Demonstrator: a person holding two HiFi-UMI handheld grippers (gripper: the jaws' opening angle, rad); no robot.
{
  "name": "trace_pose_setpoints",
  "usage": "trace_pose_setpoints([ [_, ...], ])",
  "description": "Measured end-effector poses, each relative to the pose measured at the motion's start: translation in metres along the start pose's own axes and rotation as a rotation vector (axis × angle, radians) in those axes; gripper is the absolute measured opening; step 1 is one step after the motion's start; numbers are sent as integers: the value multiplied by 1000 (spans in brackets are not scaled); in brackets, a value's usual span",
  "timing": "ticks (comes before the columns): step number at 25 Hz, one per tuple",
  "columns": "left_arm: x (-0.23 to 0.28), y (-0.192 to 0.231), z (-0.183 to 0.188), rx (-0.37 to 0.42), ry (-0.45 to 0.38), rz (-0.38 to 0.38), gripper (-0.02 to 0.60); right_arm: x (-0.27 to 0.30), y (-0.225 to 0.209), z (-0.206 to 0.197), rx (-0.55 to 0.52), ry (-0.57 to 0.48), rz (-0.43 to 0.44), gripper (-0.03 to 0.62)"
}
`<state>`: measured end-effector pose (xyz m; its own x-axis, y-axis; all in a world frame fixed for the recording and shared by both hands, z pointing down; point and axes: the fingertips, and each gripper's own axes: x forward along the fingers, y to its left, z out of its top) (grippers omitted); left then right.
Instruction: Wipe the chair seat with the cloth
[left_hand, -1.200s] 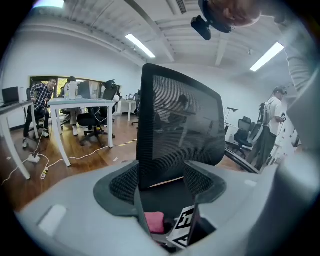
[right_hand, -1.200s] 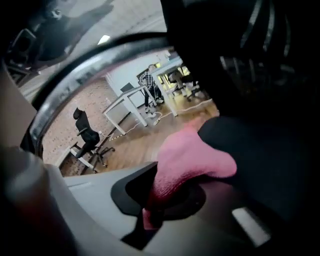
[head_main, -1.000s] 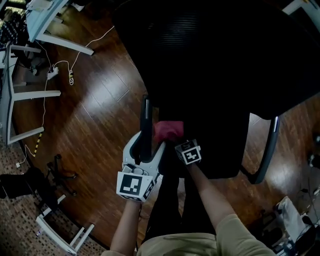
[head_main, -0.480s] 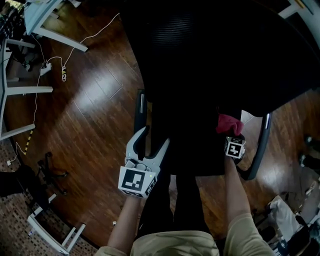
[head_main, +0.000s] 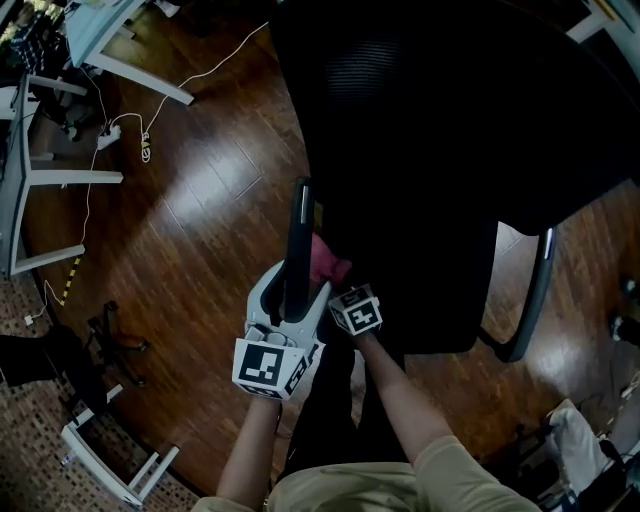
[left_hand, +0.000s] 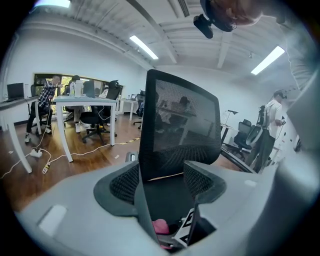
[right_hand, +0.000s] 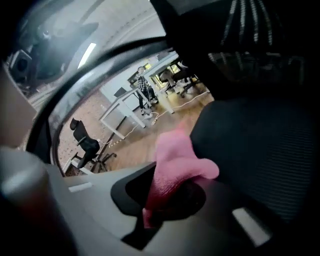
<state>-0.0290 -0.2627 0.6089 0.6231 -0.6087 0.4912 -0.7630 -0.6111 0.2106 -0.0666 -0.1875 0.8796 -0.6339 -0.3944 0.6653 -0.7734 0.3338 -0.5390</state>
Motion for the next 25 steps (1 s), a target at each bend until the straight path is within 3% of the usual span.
trace_pose_setpoints([
  [2,-3,1,-2,11,11,0,262,1,-20,-15,-8,66,-108,18],
  [4,-5,0,-3,18,12,-3,262,-31,-69,-29,37,84,-264,18],
  [11,2,-18,3,24,-1,-49,262,-244,-264,-103,209,121,-835,17],
  [13,3,-22,2,25,-6,-60,262,-267,-294,-122,217,138,-874,18],
  [15,2,-23,0,25,-6,-62,262,-273,-294,-122,189,202,-880,18],
  [17,0,-21,-3,26,-3,-56,262,-269,-285,-117,226,202,-909,17],
  [19,-4,-17,-7,23,-4,-50,262,-240,-255,-102,286,103,-817,17],
  [22,-11,-12,-7,17,3,-34,262,-153,-155,-57,201,-34,-441,17],
  [25,-19,-5,-7,20,6,-20,262,-64,-32,-30,46,-17,-105,17],
])
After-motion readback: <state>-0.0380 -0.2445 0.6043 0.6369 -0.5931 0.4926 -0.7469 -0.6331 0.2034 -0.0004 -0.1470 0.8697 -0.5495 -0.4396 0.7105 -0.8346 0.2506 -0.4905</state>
